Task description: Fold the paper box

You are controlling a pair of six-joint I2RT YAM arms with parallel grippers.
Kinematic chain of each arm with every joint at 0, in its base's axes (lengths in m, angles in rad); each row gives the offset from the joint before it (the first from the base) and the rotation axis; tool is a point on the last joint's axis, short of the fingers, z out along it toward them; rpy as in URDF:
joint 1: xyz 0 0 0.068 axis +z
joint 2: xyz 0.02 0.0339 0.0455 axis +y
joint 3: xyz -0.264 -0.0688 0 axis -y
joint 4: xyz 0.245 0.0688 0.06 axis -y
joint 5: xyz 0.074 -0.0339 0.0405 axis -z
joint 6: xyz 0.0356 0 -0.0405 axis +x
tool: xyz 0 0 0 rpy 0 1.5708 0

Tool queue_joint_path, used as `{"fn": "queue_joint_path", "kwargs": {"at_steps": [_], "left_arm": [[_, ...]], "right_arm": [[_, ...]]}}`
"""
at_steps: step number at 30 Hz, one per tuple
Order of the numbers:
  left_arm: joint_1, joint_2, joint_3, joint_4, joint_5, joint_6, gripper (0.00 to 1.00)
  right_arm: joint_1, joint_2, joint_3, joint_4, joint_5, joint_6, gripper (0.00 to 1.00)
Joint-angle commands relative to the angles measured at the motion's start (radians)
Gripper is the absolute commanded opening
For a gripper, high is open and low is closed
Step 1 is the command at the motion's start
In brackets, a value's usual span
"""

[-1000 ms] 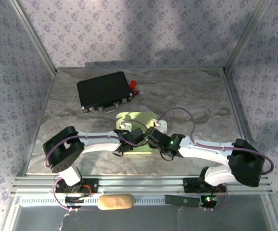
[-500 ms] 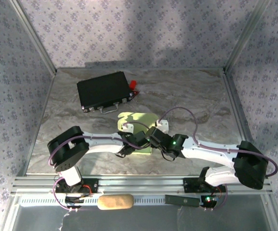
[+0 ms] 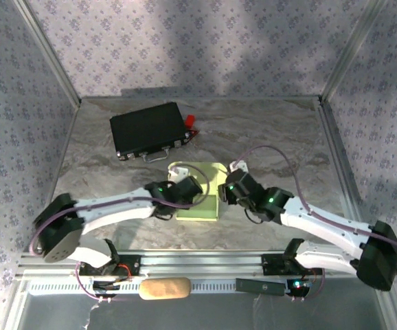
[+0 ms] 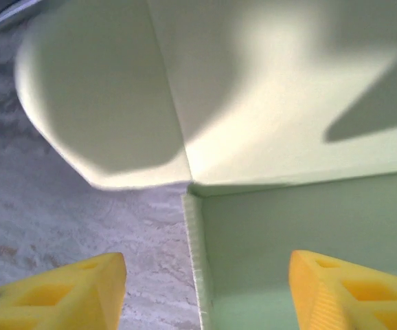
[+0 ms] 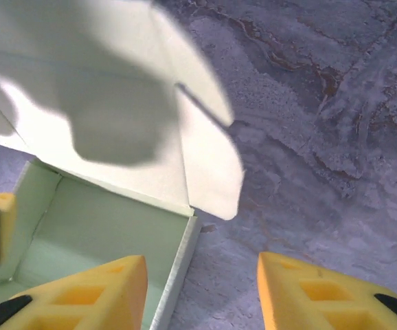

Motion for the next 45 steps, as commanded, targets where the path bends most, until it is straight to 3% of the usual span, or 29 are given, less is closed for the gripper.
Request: {"fn": "queue_joint_path", "kwargs": {"at_steps": [1, 4, 11, 23, 35, 41, 45], "left_arm": [[0.157, -0.122, -0.017, 0.024, 0.313, 0.258, 0.64], [0.312, -0.160, 0.020, -0.056, 0.480, 0.405, 0.62], [0.507, -0.099, 0.078, -0.115, 0.676, 0.610, 0.60], [0.514, 0.024, 0.143, -0.081, 0.712, 0.654, 0.57], [0.444, 0.032, 0.149, -0.081, 0.605, 0.608, 0.42], [0.434, 0.019, 0.143, -0.075, 0.580, 0.581, 0.31], [0.422, 0.002, 0.144, -0.076, 0.554, 0.545, 0.18]], "right_arm": [[-0.142, -0.027, 0.008, -0.033, -0.276, -0.186, 0.49], [-0.261, 0.015, 0.045, -0.063, -0.456, -0.261, 0.50], [-0.362, 0.177, 0.136, -0.082, -0.579, -0.319, 0.47], [-0.361, 0.305, 0.230, -0.101, -0.528, -0.365, 0.44], [-0.316, 0.350, 0.266, -0.103, -0.504, -0.353, 0.29], [-0.287, 0.342, 0.269, -0.109, -0.453, -0.334, 0.22], [-0.259, 0.339, 0.284, -0.137, -0.388, -0.317, 0.14]]}}
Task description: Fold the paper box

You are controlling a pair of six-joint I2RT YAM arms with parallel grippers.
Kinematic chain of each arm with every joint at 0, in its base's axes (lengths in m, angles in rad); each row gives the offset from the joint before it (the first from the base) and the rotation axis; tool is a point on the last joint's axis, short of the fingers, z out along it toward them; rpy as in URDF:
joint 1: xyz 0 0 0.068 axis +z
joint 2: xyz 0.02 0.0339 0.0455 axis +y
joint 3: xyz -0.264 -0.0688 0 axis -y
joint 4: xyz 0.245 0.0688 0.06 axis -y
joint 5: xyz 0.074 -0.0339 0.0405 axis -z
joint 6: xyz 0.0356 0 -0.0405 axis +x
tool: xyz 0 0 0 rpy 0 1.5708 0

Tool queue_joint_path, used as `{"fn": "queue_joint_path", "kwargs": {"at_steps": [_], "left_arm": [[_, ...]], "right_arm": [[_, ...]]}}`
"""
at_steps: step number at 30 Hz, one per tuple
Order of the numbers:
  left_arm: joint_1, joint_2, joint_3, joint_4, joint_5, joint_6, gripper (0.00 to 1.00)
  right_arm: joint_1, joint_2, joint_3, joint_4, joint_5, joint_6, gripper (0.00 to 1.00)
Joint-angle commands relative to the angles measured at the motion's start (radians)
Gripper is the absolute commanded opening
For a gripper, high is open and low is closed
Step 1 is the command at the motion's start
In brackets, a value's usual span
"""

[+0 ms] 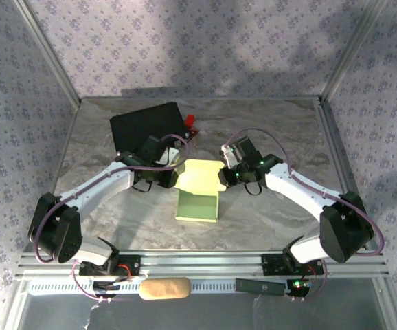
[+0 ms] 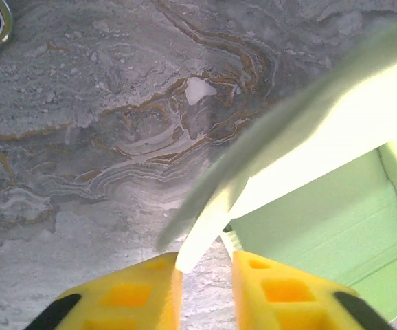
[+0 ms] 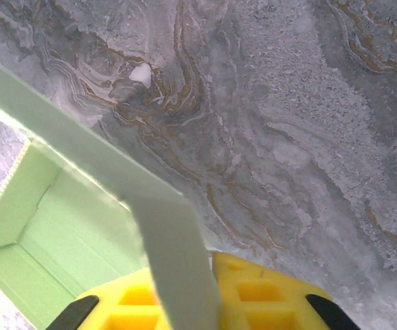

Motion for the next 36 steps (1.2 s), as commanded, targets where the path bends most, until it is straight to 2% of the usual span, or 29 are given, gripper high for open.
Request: {"fn": "queue_joint_path", "kwargs": {"at_steps": [1, 6, 8, 17, 20, 27, 30, 36], "left_arm": [[-0.016, -0.023, 0.022, -0.002, -0.041, -0.043, 0.14], [-0.049, -0.039, -0.007, 0.038, -0.065, -0.108, 0.09], [-0.070, -0.048, -0.015, 0.054, -0.096, -0.155, 0.05], [-0.199, -0.104, -0.035, 0.154, -0.319, -0.342, 0.03], [-0.205, -0.117, -0.054, 0.209, -0.370, -0.366, 0.01], [-0.184, -0.070, -0.053, 0.348, -0.377, -0.351, 0.00], [-0.152, -0.050, -0.077, 0.432, -0.344, -0.353, 0.00], [-0.134, -0.049, -0.161, 0.578, -0.318, -0.329, 0.00]], "right_arm": [[0.024, -0.004, 0.038, -0.052, 0.073, 0.020, 0.12], [0.061, -0.006, 0.044, -0.077, 0.157, 0.075, 0.03], [0.084, -0.010, 0.043, -0.078, 0.198, 0.114, 0.00], [0.177, -0.020, 0.038, 0.012, 0.374, 0.304, 0.00], [0.196, -0.023, 0.049, 0.068, 0.433, 0.326, 0.00], [0.204, 0.027, 0.075, 0.219, 0.470, 0.312, 0.00], [0.209, 0.054, 0.065, 0.285, 0.481, 0.295, 0.00], [0.218, 0.074, -0.029, 0.464, 0.526, 0.241, 0.00]]}}
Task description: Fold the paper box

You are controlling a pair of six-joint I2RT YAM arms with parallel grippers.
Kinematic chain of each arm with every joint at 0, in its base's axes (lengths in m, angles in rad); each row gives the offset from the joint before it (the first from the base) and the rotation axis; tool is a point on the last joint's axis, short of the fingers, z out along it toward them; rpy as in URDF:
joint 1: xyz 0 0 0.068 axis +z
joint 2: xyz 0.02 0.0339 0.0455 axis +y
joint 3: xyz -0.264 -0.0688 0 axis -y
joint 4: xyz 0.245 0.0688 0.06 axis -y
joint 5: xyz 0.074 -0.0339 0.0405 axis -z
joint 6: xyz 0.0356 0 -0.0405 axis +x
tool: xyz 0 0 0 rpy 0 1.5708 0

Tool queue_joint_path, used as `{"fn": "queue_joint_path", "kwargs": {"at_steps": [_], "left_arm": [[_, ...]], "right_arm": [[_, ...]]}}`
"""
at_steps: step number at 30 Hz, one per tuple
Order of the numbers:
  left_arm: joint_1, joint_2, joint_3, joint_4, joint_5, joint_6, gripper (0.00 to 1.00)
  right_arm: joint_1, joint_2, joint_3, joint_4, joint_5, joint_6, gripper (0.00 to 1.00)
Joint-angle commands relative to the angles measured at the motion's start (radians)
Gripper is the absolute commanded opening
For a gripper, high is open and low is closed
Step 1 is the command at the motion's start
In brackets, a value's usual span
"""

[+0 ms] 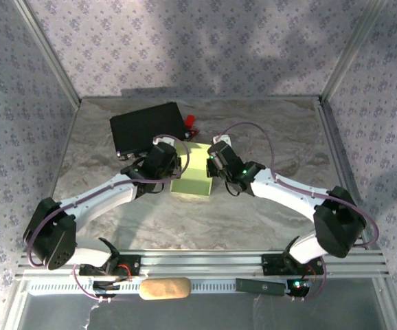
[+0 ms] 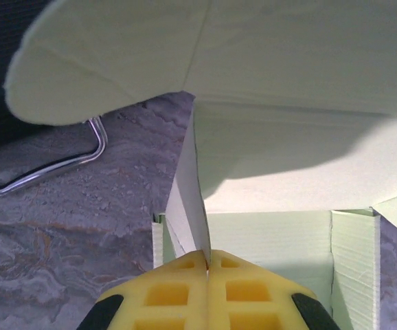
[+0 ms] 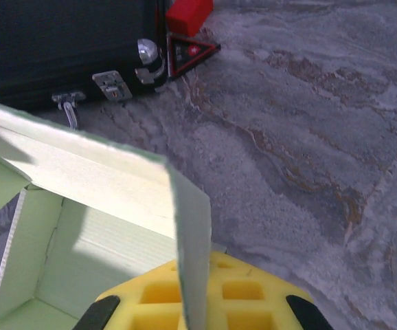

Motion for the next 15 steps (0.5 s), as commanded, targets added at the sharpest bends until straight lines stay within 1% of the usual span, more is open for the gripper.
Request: {"fn": "queue_joint_path", "kwargs": {"at_steps": [1, 4, 8, 15], "left_arm": [[-0.005, 0.008, -0.043, 0.162, 0.063, 0.014, 0.00], [0.002, 0.002, -0.092, 0.207, 0.077, 0.009, 0.00], [0.001, -0.038, -0.162, 0.261, 0.083, -0.032, 0.00], [-0.041, -0.083, -0.243, 0.315, 0.045, -0.065, 0.00]], "right_arm": [[0.019, 0.018, -0.052, 0.173, 0.021, -0.039, 0.00], [0.028, 0.022, -0.084, 0.217, 0.042, -0.042, 0.00], [0.057, 0.030, -0.102, 0.240, 0.095, -0.018, 0.00], [0.137, 0.049, -0.114, 0.228, 0.237, 0.068, 0.00]]}}
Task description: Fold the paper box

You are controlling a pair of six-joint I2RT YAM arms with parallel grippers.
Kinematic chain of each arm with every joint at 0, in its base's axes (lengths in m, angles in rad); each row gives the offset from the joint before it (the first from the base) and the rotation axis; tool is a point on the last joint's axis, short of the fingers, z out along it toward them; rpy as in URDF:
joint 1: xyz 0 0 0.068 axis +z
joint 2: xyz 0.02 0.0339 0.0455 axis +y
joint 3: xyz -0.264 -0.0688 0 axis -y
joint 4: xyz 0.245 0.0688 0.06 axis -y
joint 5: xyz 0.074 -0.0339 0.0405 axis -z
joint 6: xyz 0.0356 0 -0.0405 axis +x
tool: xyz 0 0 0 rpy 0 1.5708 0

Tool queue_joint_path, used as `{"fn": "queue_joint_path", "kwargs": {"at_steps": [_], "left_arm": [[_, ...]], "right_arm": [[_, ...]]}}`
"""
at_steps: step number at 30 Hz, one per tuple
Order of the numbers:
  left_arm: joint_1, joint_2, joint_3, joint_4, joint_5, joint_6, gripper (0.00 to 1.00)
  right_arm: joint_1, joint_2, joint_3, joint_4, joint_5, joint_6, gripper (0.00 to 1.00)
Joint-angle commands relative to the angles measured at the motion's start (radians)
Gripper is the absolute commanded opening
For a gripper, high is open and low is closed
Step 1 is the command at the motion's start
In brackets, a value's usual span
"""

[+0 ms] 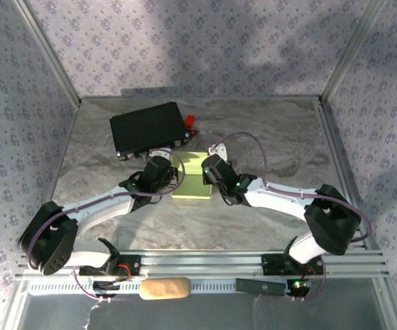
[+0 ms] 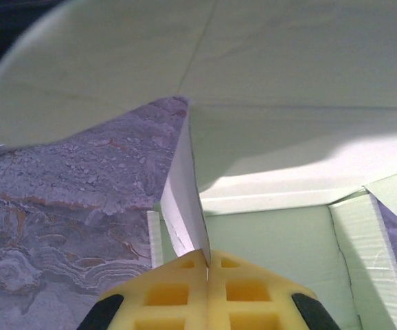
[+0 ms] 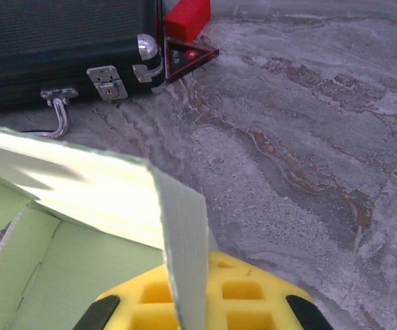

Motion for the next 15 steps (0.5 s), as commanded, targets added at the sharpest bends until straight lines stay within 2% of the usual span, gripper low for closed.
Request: {"fn": "queue_joint_path", "kwargs": {"at_steps": [1, 9, 15], "left_arm": [[-0.039, -0.032, -0.027, 0.087, 0.009, -0.028, 0.00], [-0.066, -0.073, -0.103, 0.117, -0.021, -0.047, 0.00], [-0.078, -0.105, -0.147, 0.127, -0.024, -0.060, 0.00]], "right_arm": [[0.047, 0.020, -0.011, 0.059, 0.088, 0.061, 0.00], [0.102, 0.050, -0.059, 0.103, 0.169, 0.098, 0.00], [0.112, 0.043, -0.058, 0.054, 0.205, 0.177, 0.00]]}}
